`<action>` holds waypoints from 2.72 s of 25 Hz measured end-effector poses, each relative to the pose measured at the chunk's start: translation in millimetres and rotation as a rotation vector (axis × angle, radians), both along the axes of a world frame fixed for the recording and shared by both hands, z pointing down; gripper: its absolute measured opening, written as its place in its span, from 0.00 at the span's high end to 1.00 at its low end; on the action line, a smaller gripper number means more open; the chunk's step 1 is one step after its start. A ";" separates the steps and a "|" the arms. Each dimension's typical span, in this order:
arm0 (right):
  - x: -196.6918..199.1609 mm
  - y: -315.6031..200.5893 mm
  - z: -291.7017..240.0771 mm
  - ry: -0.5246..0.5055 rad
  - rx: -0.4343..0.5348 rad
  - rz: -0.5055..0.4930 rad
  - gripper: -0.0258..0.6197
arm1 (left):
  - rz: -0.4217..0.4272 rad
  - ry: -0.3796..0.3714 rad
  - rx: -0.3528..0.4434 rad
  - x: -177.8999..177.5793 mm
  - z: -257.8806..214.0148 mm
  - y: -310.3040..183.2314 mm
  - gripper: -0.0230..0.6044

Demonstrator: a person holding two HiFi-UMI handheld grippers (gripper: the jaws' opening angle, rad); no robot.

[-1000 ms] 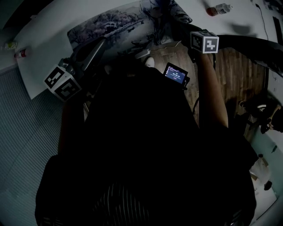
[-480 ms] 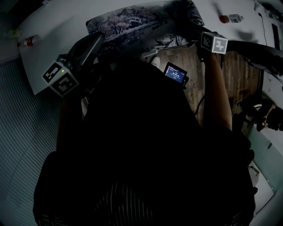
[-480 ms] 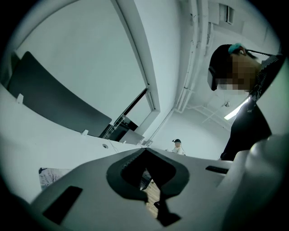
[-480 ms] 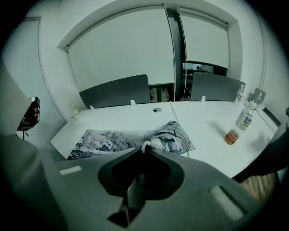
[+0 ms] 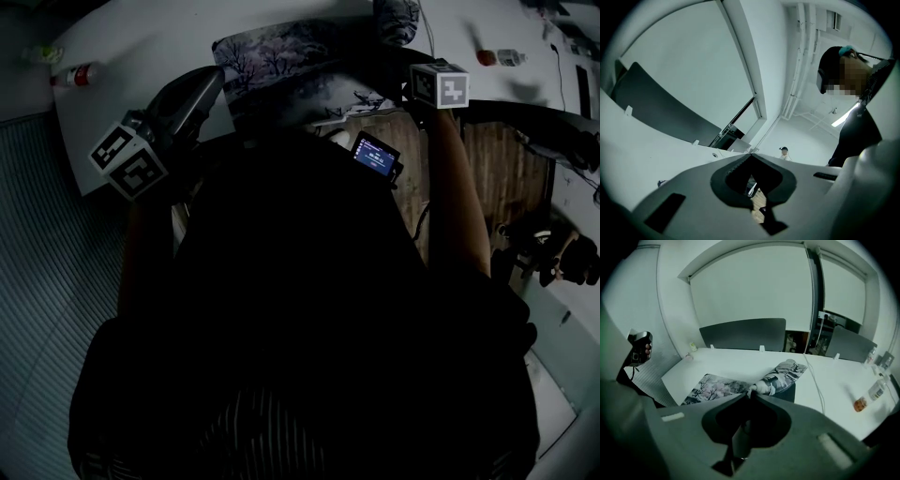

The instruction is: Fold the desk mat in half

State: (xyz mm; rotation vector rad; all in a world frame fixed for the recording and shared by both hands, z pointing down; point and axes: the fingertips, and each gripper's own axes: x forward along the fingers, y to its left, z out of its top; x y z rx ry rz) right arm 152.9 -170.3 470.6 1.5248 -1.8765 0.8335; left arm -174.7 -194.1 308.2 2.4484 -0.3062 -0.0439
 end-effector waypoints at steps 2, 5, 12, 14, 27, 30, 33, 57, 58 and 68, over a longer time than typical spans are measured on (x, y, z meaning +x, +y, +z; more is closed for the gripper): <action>-17.8 -6.7 -0.5 -0.013 -0.002 -0.019 0.93 | -0.016 -0.001 -0.019 -11.1 1.8 -4.3 0.95; -46.5 -15.4 0.1 -0.023 -0.022 -0.075 0.93 | -0.040 0.011 -0.023 -26.3 -4.0 -11.7 0.95; -120.5 -30.5 25.7 0.012 -0.132 -0.278 0.93 | -0.076 0.022 -0.027 -55.8 0.7 -17.4 0.95; -139.1 -33.6 35.0 0.026 -0.163 -0.334 0.93 | -0.090 0.026 -0.034 -64.4 2.4 -17.7 0.95; -252.6 -28.2 76.3 0.068 -0.353 -0.655 0.93 | -0.227 0.046 -0.066 -121.3 10.9 -3.9 0.95; -285.1 -24.7 77.5 0.076 -0.358 -0.731 0.93 | -0.246 0.045 -0.080 -131.3 6.1 4.2 0.95; -308.4 -18.8 81.9 0.070 -0.371 -0.788 0.92 | -0.239 0.032 -0.077 -123.5 0.6 9.9 0.95; -288.0 -62.5 -146.0 -0.467 0.269 -0.573 0.88 | 0.025 0.003 0.041 -32.5 -19.4 -24.0 0.95; -281.7 -59.3 -150.2 -0.462 0.288 -0.561 0.90 | 0.046 0.003 0.049 -23.5 -21.5 -24.6 0.95; -217.9 -32.3 -171.8 -0.390 0.414 -0.450 0.95 | 0.209 0.000 0.107 57.0 -40.4 -20.8 0.95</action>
